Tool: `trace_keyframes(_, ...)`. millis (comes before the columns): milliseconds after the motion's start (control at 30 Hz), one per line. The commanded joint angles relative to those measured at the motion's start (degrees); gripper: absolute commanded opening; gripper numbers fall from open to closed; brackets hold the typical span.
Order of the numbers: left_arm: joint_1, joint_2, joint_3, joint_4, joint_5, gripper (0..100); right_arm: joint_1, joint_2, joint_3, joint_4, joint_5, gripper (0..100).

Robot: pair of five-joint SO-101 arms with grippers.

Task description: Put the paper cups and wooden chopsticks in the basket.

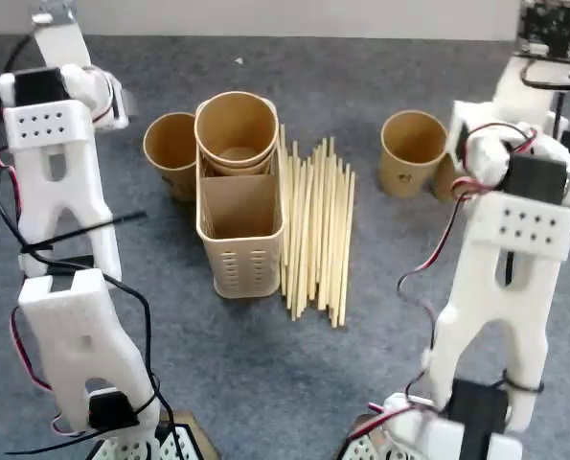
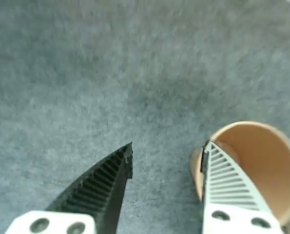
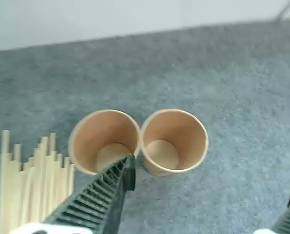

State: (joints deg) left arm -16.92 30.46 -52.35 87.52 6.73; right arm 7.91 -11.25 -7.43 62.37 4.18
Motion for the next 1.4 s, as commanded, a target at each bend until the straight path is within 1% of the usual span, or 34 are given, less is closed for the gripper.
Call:
trace_keyframes(0,2.07,0.13,-11.38,5.54,0.70,25,1.54,4.09,0.40,-4.35,0.35,45.8)
trace_keyframes(133,4.79,3.38,-12.79,6.77,0.70,25,0.92,10.77,0.22,-7.60,-0.18,45.8)
trace_keyframes(233,5.93,8.22,-13.05,6.77,0.70,25,-1.10,14.99,0.22,-9.45,-2.02,45.8)
trace_keyframes(367,5.93,15.87,-13.32,6.15,0.62,25,-1.98,18.77,0.22,-12.26,-2.11,45.8)
trace_keyframes(500,5.58,20.53,-13.32,5.54,0.35,25,-0.75,21.23,0.13,-15.34,-2.02,45.8)
trace_keyframes(600,5.93,21.49,-13.32,5.54,0.35,24,0.31,22.99,0.13,-17.19,-1.49,45.8)
trace_keyframes(800,5.85,21.58,-13.14,5.54,0.18,24,2.07,25.71,-0.84,-17.98,3.78,45.8)
trace_keyframes(1000,6.02,21.67,-12.88,5.54,0.18,24,4.53,27.47,-10.15,-11.21,7.74,45.8)
trace_keyframes(1133,6.11,21.67,-12.88,5.63,0.18,24,5.23,32.57,-11.91,-10.24,7.91,45.8)
trace_keyframes(1367,5.93,21.67,-12.79,5.98,0.18,24,5.41,43.74,-16.66,-13.05,8.00,45.5)
